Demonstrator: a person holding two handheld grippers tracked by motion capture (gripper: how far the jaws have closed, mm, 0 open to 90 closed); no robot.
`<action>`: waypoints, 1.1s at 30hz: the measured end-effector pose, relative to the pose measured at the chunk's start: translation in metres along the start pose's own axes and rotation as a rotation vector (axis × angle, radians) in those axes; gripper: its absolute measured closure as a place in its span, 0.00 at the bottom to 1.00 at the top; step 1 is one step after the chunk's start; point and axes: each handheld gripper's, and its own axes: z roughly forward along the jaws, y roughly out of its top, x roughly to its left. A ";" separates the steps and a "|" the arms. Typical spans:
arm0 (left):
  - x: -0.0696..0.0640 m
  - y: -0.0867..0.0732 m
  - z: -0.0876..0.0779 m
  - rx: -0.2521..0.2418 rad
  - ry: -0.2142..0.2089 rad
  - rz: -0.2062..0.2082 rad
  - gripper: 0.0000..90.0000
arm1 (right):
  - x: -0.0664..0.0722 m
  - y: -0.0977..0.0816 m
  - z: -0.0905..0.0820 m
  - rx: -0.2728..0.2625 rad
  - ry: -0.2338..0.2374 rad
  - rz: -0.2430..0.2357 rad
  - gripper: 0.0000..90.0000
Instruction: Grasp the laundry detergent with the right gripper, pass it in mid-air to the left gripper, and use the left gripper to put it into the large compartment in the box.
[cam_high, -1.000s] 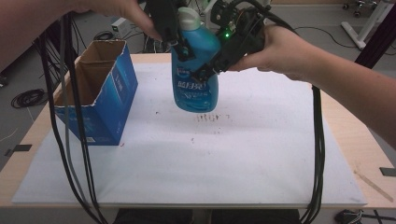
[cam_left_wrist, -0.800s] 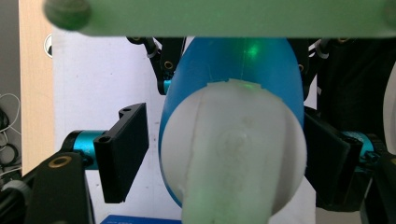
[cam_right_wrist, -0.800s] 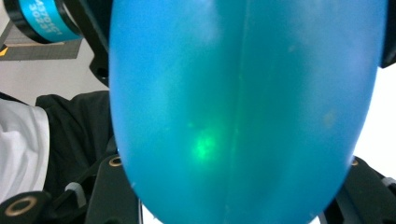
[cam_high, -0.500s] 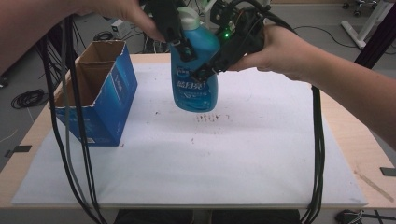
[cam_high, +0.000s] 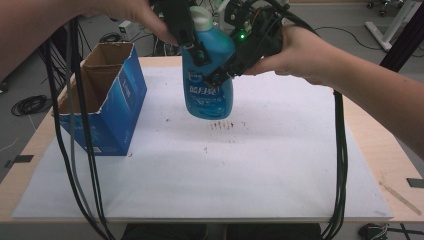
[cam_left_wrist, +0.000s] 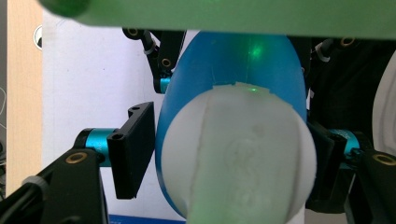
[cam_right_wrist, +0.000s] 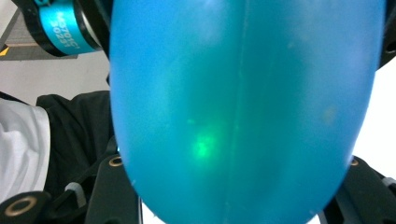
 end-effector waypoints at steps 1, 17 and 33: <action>-0.001 0.000 0.000 0.003 -0.002 0.001 0.35 | 0.000 0.000 0.000 0.001 -0.001 -0.003 0.51; -0.002 0.000 0.002 0.014 -0.007 0.003 0.38 | 0.001 0.000 0.001 0.010 0.002 0.002 0.51; -0.002 -0.004 0.001 -0.020 -0.013 0.019 0.41 | 0.000 0.000 0.003 0.008 0.008 -0.004 0.50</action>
